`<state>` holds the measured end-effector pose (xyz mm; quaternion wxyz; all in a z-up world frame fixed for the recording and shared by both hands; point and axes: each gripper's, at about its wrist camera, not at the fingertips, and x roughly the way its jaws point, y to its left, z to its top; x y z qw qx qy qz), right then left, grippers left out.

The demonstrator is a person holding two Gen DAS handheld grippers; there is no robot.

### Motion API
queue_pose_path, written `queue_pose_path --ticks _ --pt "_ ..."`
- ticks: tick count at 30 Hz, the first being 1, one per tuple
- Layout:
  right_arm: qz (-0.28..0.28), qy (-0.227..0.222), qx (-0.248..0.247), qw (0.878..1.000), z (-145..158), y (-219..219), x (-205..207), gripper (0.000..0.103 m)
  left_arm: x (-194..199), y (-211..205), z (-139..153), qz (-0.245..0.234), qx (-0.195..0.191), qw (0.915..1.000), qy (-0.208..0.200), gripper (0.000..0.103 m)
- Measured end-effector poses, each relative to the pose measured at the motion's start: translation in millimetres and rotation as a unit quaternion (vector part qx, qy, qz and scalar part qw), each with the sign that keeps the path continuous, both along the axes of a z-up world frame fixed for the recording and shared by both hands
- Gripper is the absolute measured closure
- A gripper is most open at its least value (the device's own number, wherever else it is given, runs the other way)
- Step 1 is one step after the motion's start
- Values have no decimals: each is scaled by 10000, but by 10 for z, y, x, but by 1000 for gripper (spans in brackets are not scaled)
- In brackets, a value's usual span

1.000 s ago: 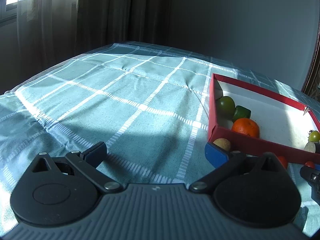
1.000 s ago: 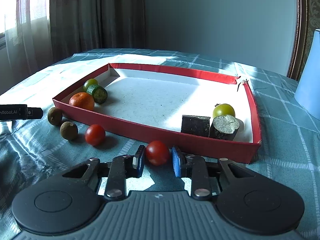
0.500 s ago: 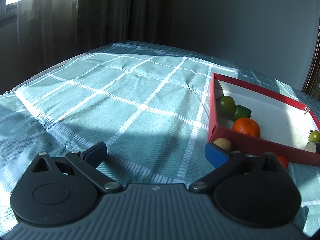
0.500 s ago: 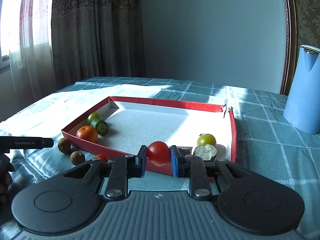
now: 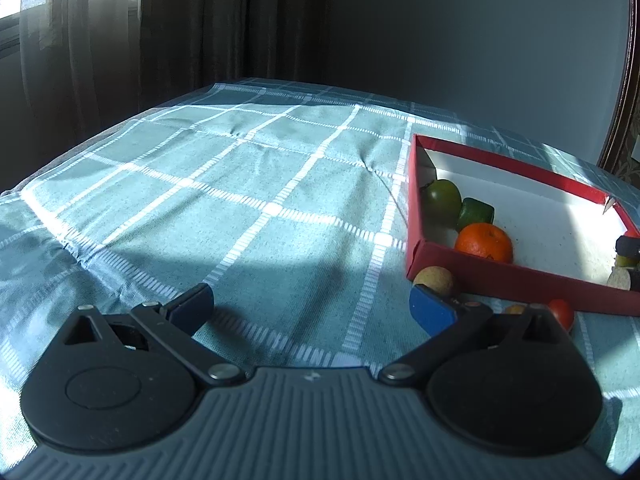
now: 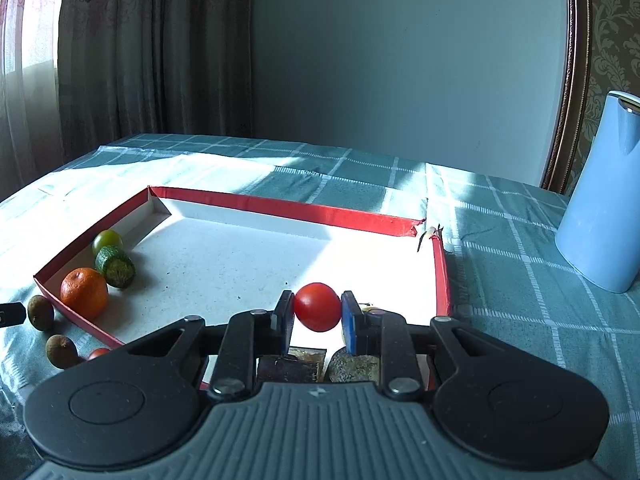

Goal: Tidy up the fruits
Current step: 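Lower the red tomato into the tray beside the log pieces, open right gripper, then withdraw the right gripper and move the left gripper toward the brown kiwi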

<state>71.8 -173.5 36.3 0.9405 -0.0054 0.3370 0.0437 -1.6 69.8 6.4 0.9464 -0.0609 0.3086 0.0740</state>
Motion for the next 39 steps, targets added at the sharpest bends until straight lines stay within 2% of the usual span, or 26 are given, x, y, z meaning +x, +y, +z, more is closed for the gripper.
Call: queue_pose_path --ticks 12,19,23,24,28,31,35,39 --pt "167 -219 -864 9959 -153 275 -19 79 17 -15 -9 -39 34 10000 27 0" --pt "56 -161 -539 9984 -116 170 -38 78 20 -15 -8 -19 32 10000 31 0" --pt "-70 -246 -344 9991 -39 109 -136 50 20 -12 -6 -7 28 10000 30 0" --pt "-114 -323 -252 9991 -3 79 -196 47 19 -9 -5 1 21 10000 26 0" --pt "-219 -550 139 9981 137 -62 -483 46 15 -4 -2 4 15 10000 21 0" --pt "-162 -571 540 9968 163 -130 -762 37 13 -2 -1 26 18 10000 10 0" --pt "-79 -303 1005 9944 63 -121 -969 27 -6 4 9 22 -9 10000 -41 0" --pt "180 166 895 9957 -96 67 -979 21 -38 -5 20 -278 -129 9995 -67 0"
